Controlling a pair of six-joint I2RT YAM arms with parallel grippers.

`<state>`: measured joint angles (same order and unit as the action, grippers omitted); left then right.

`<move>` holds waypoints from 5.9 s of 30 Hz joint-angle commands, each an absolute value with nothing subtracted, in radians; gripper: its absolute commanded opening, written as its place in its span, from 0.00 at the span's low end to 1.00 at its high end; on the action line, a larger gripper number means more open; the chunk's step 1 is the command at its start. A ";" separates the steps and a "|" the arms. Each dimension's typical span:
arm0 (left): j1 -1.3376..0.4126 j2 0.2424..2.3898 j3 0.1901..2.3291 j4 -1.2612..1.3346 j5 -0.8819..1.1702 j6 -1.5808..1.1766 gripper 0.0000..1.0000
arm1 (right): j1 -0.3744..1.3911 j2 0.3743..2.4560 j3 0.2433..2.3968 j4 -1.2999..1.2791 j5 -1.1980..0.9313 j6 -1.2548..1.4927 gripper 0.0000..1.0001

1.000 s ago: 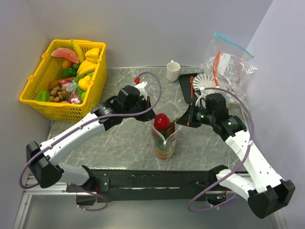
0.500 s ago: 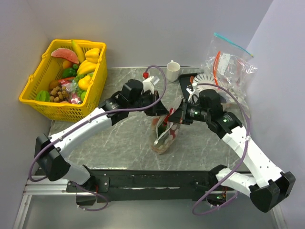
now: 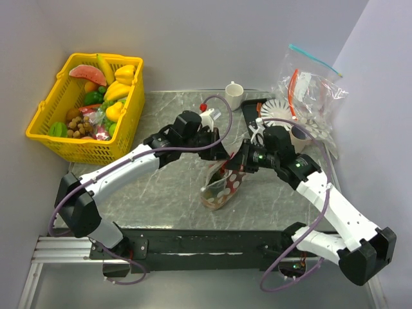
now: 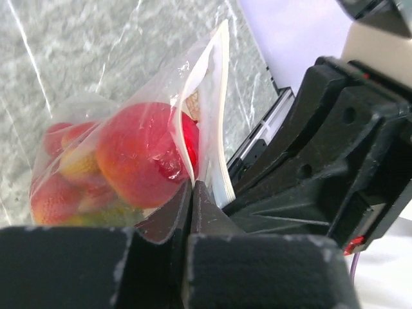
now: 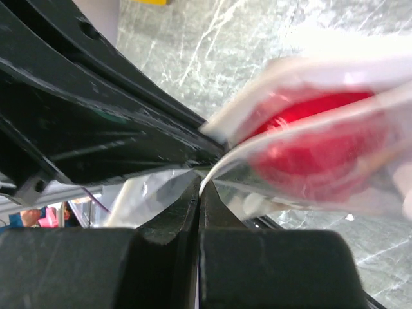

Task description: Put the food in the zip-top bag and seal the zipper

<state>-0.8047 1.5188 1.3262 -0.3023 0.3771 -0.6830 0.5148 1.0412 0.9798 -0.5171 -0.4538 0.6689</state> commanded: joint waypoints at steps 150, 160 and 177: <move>-1.258 0.821 0.634 0.112 0.198 -0.075 0.01 | 0.821 0.902 1.106 -0.437 -0.555 0.080 0.76; -1.247 0.795 0.692 0.002 0.230 -0.101 0.01 | 0.943 0.954 1.098 -0.413 -0.540 -0.090 0.69; -1.247 0.816 0.732 -0.081 0.175 -0.064 0.01 | 1.020 0.916 0.976 -0.347 -0.520 -0.160 0.65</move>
